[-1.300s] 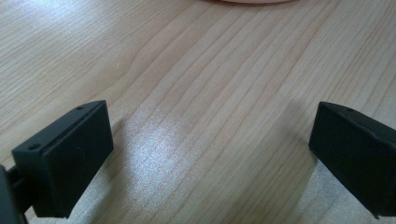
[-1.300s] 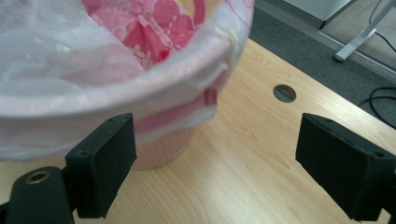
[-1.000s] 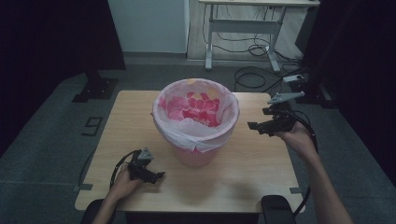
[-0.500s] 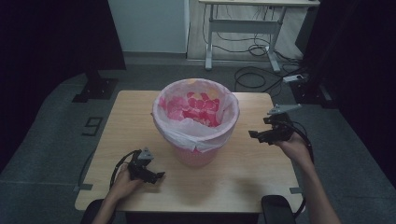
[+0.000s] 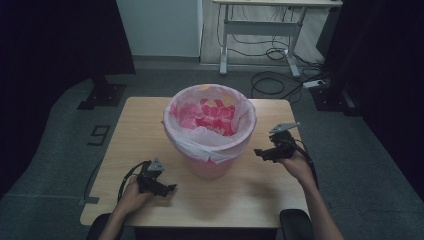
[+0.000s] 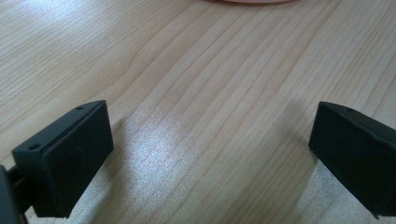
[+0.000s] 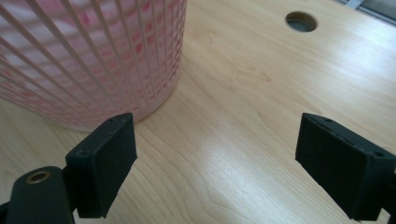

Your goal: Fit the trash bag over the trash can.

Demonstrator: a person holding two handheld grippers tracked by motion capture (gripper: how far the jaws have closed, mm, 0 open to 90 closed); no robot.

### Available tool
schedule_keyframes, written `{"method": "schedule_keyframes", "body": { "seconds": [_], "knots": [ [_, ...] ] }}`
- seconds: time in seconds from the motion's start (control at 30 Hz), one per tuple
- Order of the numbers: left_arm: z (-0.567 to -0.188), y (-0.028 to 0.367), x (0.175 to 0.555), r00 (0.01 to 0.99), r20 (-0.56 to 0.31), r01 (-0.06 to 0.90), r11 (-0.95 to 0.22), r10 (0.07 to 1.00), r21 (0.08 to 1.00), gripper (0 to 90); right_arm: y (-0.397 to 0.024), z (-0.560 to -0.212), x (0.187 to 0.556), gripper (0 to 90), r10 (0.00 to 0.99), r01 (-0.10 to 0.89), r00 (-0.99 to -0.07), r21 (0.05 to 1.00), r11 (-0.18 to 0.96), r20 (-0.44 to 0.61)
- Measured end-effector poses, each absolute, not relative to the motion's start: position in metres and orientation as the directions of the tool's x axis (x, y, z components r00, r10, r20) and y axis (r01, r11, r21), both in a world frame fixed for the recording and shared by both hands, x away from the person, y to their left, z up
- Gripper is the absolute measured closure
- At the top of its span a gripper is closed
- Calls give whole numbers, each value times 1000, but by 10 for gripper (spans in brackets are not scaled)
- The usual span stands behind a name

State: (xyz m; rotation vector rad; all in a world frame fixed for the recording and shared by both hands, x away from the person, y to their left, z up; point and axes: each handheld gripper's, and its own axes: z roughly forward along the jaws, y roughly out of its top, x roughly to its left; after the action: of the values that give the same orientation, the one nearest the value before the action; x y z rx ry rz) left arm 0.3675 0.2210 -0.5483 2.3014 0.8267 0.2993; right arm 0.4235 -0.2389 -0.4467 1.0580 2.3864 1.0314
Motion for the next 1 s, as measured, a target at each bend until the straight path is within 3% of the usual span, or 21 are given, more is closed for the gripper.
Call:
{"method": "schedule_keyframes", "body": {
  "seconds": [0.37, 1.0],
  "knots": [
    [-548, 221, 367, 774, -7, 480, -579, 633, 659, 0, -201, -488, 435, 118, 719, 504, -695, 697, 511, -25],
    [-548, 221, 367, 775, -6, 480, -582, 632, 656, 0, -189, -548, 441, 115, 722, 535, -692, 679, 503, 11]
  ]
}}
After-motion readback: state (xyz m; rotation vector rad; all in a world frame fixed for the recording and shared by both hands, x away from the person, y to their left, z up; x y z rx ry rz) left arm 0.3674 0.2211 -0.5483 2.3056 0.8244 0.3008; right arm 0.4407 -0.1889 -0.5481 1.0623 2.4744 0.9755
